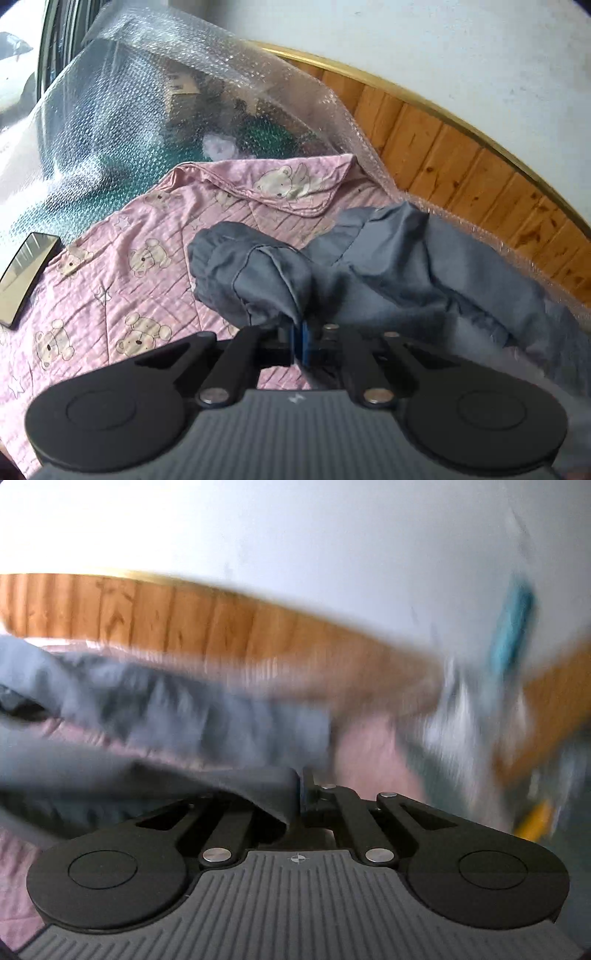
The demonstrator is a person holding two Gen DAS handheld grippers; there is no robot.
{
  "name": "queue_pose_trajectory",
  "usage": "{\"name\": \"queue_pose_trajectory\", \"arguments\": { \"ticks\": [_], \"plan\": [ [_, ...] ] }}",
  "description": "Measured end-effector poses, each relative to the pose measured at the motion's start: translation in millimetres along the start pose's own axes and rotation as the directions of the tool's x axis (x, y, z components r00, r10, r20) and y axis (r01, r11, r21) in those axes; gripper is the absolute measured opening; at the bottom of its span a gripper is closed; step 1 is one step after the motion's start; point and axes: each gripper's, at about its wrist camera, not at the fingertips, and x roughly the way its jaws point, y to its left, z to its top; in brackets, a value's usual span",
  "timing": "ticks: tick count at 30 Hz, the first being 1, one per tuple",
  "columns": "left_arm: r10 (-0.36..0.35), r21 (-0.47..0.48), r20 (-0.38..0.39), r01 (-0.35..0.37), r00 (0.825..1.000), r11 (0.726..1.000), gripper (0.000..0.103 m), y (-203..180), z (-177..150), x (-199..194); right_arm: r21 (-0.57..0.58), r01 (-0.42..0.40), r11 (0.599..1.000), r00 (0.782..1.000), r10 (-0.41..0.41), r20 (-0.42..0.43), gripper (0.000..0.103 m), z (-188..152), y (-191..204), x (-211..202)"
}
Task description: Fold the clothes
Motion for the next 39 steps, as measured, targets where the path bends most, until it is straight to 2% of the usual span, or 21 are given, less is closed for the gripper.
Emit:
{"name": "queue_pose_trajectory", "arguments": {
  "ticks": [1, 3, 4, 7, 10, 12, 13, 14, 15, 17, 21, 22, 24, 25, 27, 29, 31, 34, 36, 37, 39],
  "plan": [
    [0.010, 0.013, -0.021, -0.010, 1.000, 1.000, 0.004, -1, -2, 6, -0.095, -0.002, 0.996, 1.000, 0.001, -0.008, 0.003, 12, -2, 12],
    [0.032, 0.021, -0.053, -0.031, 0.998, 0.999, 0.004, 1, -7, 16, -0.240, -0.043, 0.970, 0.994, 0.016, -0.112, 0.055, 20, -5, 60],
    [0.033, 0.010, -0.067, -0.032, 0.997, 0.999, 0.004, 5, -11, 22, -0.241, -0.051, 0.969, 0.984, 0.006, -0.181, 0.086, 15, -11, 87],
    [0.054, 0.018, -0.089, -0.053, 0.995, 0.998, 0.004, 11, -24, 30, 0.082, -0.047, 0.995, 0.945, 0.071, -0.318, 0.084, -12, -50, 126],
    [0.074, 0.033, -0.103, -0.071, 0.992, 0.997, 0.004, 16, -33, 31, 0.293, 0.032, 0.956, 0.962, 0.050, -0.269, 0.083, -43, -58, 101],
    [0.077, 0.042, -0.112, -0.072, 0.991, 0.996, 0.004, 18, -33, 32, 0.432, -0.038, 0.901, 0.941, 0.178, -0.289, 0.049, -63, -64, 99],
    [0.072, 0.049, -0.107, -0.067, 0.992, 0.997, 0.004, 18, -30, 30, 0.488, -0.062, 0.870, 0.927, 0.232, -0.296, 0.007, -71, -68, 98],
    [0.066, 0.055, -0.098, -0.061, 0.993, 0.997, 0.004, 17, -27, 28, 0.453, -0.040, 0.891, 0.919, 0.211, -0.333, 0.006, -67, -74, 99],
    [0.060, 0.060, -0.081, -0.055, 0.995, 0.997, 0.004, 14, -23, 25, 0.398, -0.057, 0.916, 0.931, 0.193, -0.311, 0.006, -56, -77, 92],
    [0.048, 0.069, -0.053, -0.044, 0.997, 0.997, 0.004, 9, -14, 21, 0.147, -0.041, 0.988, 0.971, 0.074, -0.227, 0.006, -10, -85, 65],
    [0.008, 0.089, -0.144, 0.005, 0.989, 0.996, 0.004, 3, -16, 49, -0.059, 0.102, 0.993, 0.981, -0.110, -0.158, 0.006, 41, -109, 72],
    [0.005, 0.108, -0.181, 0.015, 0.983, 0.994, 0.004, 3, -22, 59, -0.073, 0.076, 0.994, 0.967, -0.092, -0.236, 0.006, 37, -112, 95],
    [0.042, 0.132, -0.220, -0.013, 0.975, 0.991, 0.004, 6, -36, 72, -0.098, 0.043, 0.994, 0.891, -0.083, -0.446, 0.006, -1, -111, 151],
    [0.034, 0.107, -0.229, -0.009, 0.973, 0.994, 0.005, 12, -41, 71, -0.044, 0.036, 0.998, 0.848, -0.054, -0.528, 0.006, -20, -114, 165],
    [-0.005, 0.028, -0.209, 0.011, 0.978, 1.000, 0.010, 31, -48, 58, 0.144, 0.117, 0.983, 0.828, -0.016, -0.560, 0.015, -50, -123, 161],
    [-0.043, -0.032, -0.180, 0.038, 0.983, 0.999, 0.022, 49, -52, 39, 0.300, 0.216, 0.929, 0.851, -0.029, -0.525, 0.052, -72, -128, 130],
    [-0.078, -0.054, -0.138, 0.071, 0.987, 0.996, 0.028, 63, -49, 13, 0.373, 0.275, 0.886, 0.851, -0.043, -0.524, 0.063, -90, -122, 103],
    [-0.154, -0.050, -0.073, 0.150, 0.985, 0.987, 0.039, 78, -23, -19, 0.441, 0.354, 0.825, 0.841, -0.076, -0.535, 0.063, -106, -124, 69],
    [-0.202, -0.049, -0.020, 0.201, 0.979, 0.978, 0.051, 82, 3, -33, 0.443, 0.400, 0.802, 0.849, -0.143, -0.508, 0.064, -92, -130, 54],
    [-0.206, -0.041, -0.003, 0.206, 0.979, 0.978, 0.062, 77, 18, -29, 0.445, 0.422, 0.790, 0.851, -0.177, -0.494, 0.066, -86, -133, 46],
    [-0.220, -0.021, 0.002, 0.220, 0.975, 0.975, 0.065, 62, 51, -4, 0.442, 0.429, 0.788, 0.865, -0.217, -0.451, 0.070, -64, -130, 38]
  ]
}}
